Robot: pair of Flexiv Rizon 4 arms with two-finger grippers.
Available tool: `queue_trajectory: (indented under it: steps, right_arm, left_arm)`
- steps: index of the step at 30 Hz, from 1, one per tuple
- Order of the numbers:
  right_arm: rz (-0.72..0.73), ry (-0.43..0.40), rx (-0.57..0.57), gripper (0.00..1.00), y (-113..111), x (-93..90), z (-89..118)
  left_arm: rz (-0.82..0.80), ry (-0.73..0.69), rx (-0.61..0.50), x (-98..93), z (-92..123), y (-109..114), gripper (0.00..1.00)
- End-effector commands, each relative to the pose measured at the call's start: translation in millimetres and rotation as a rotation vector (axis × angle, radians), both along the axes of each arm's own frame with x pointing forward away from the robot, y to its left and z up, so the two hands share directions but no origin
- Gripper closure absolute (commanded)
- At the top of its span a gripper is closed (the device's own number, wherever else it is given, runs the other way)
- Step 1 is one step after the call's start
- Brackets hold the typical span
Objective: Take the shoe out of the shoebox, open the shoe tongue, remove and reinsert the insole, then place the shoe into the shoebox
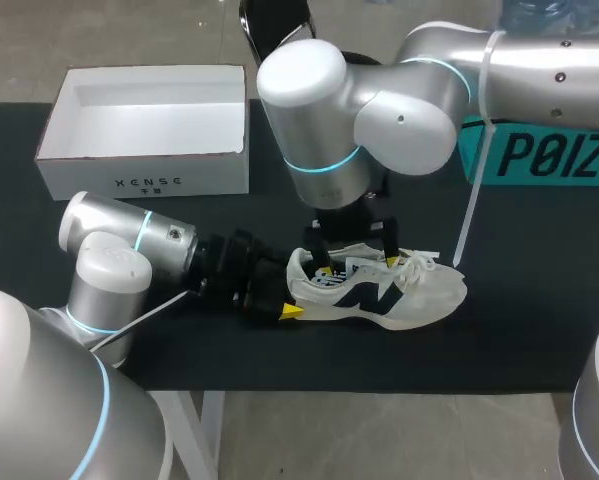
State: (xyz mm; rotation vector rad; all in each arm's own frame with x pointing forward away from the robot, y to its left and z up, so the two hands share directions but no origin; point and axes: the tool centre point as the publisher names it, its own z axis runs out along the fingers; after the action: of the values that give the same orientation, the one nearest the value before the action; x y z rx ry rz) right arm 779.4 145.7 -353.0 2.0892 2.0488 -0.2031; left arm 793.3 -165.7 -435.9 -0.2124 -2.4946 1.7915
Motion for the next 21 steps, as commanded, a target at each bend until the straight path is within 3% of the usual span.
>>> queue_trajectory:
  steps: [1, 11, 14, 15, 19, 21]
  right_arm:
    - [0.003, 0.001, -0.010, 0.00, 3.6, 3.2, -4.9]
    - [0.016, -0.007, -0.026, 0.00, 4.7, 12.2, -9.2]
    - [0.014, -0.011, -0.023, 0.50, 2.9, 12.6, -9.8]
    - [0.013, -0.012, -0.022, 0.62, 2.2, 12.1, -10.2]
    - [0.010, -0.014, -0.014, 0.93, -0.5, 10.1, -12.8]
    - [0.007, -0.013, -0.009, 0.95, -1.9, 9.3, -13.7]
  left_arm:
    - [0.001, -0.001, 0.001, -0.2, -2.8, -2.7, 1.00]
    - [0.001, -0.001, 0.001, -0.2, -2.8, -2.7, 1.00]
    - [0.001, -0.001, 0.001, -0.2, -2.8, -2.7, 1.00]
    - [0.001, -0.001, 0.001, -0.2, -2.8, -2.7, 1.00]
    - [0.001, -0.001, 0.001, -0.2, -2.8, -2.7, 1.00]
    - [0.001, -0.001, 0.001, -0.2, -2.8, -2.7, 1.00]
